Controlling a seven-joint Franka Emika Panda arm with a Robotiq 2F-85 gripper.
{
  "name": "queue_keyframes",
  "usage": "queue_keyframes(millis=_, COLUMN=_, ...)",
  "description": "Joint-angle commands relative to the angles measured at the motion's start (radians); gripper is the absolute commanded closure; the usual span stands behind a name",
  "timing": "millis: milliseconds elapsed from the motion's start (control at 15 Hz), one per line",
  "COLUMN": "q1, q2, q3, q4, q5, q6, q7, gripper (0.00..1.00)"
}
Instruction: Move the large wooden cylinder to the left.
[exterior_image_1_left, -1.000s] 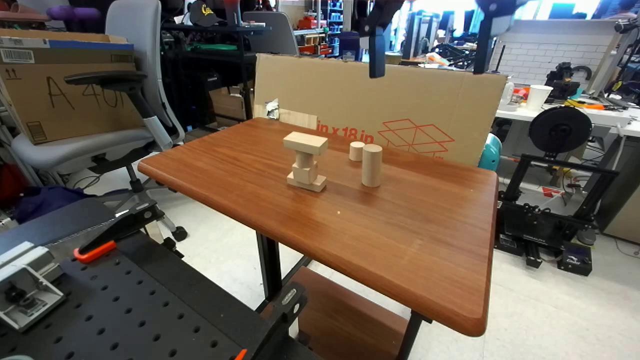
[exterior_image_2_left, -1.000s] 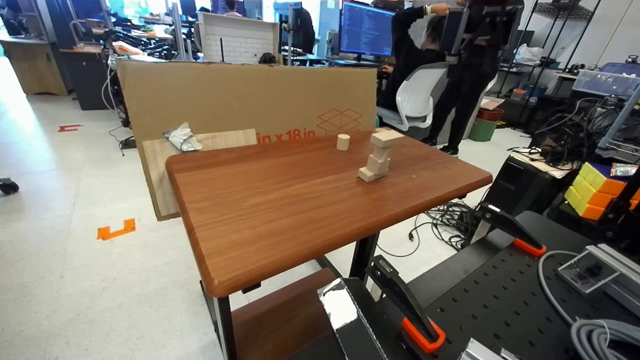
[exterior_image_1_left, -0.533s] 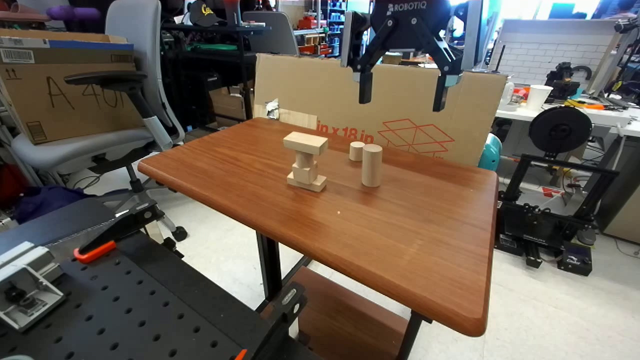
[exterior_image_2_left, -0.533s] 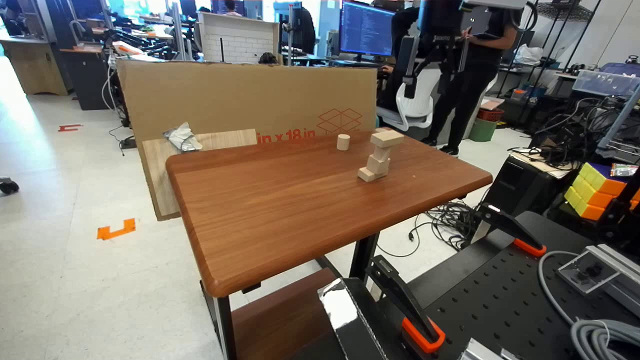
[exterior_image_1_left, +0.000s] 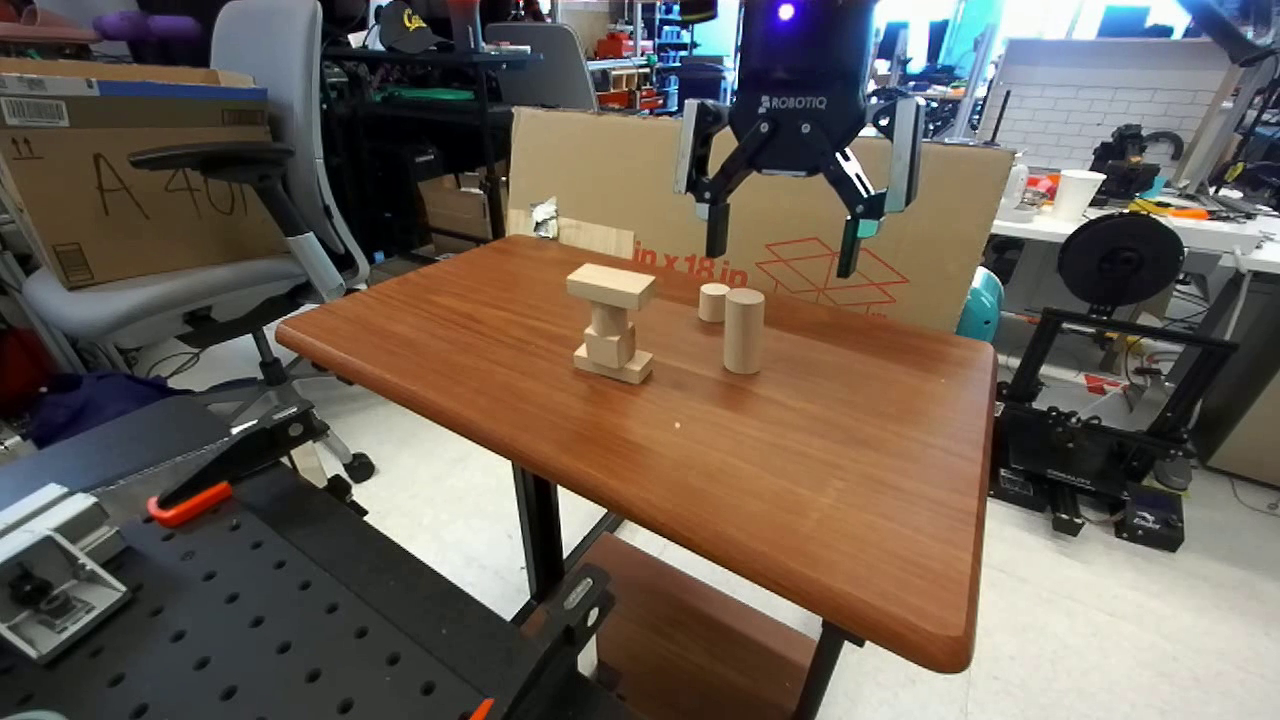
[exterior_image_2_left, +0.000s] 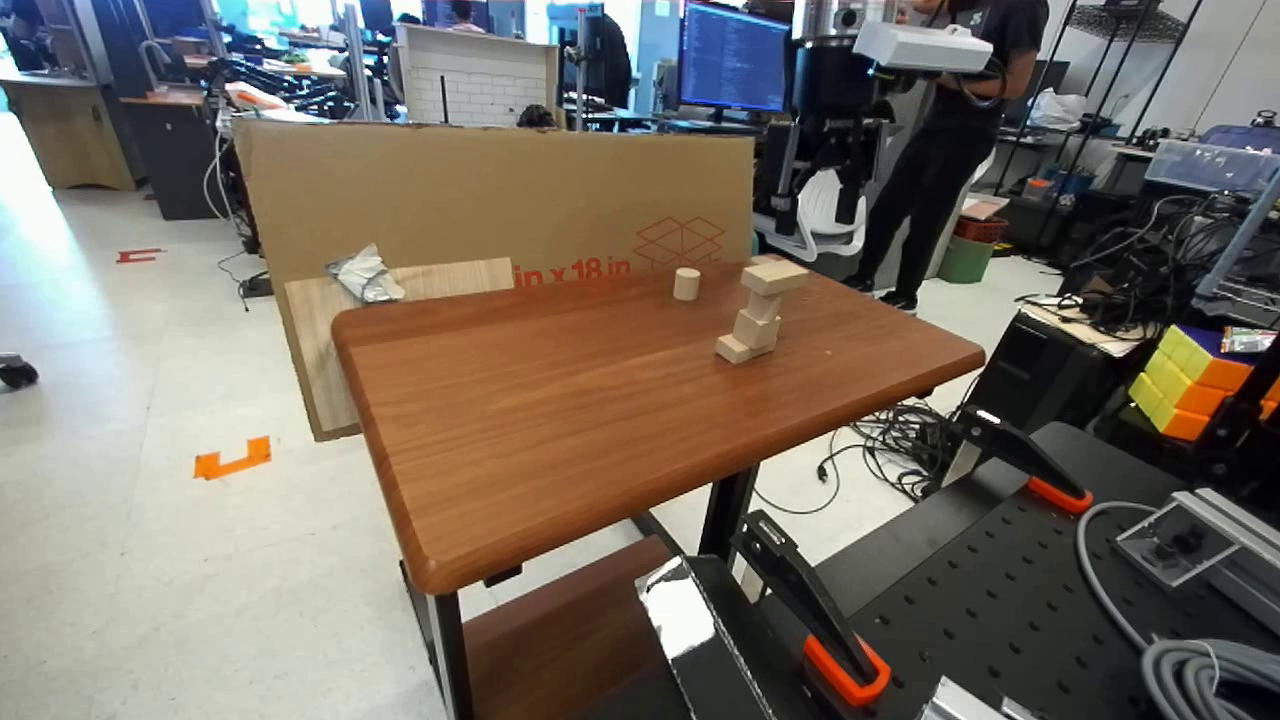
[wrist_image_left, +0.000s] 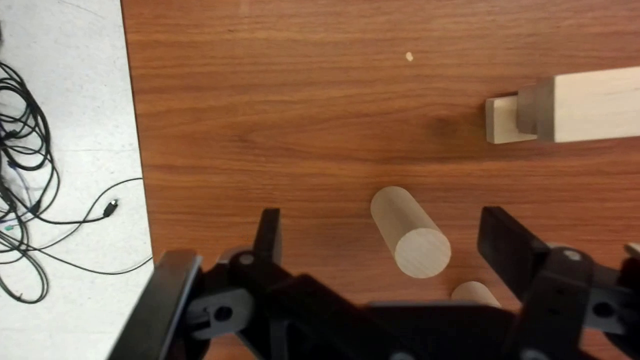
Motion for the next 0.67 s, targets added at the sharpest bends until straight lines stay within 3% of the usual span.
queue_keyframes(millis=0, q1=0.002, q2=0.034, q3=0.016, q4=0.047, q5=0.022, q6=-0.020, q7=-0.046, gripper=0.00)
queue_keyframes(millis=600, q1=0.010, q2=0.134, q3=0.019, q4=0.114, q5=0.003, q6=-0.022, q7=-0.049, gripper=0.00)
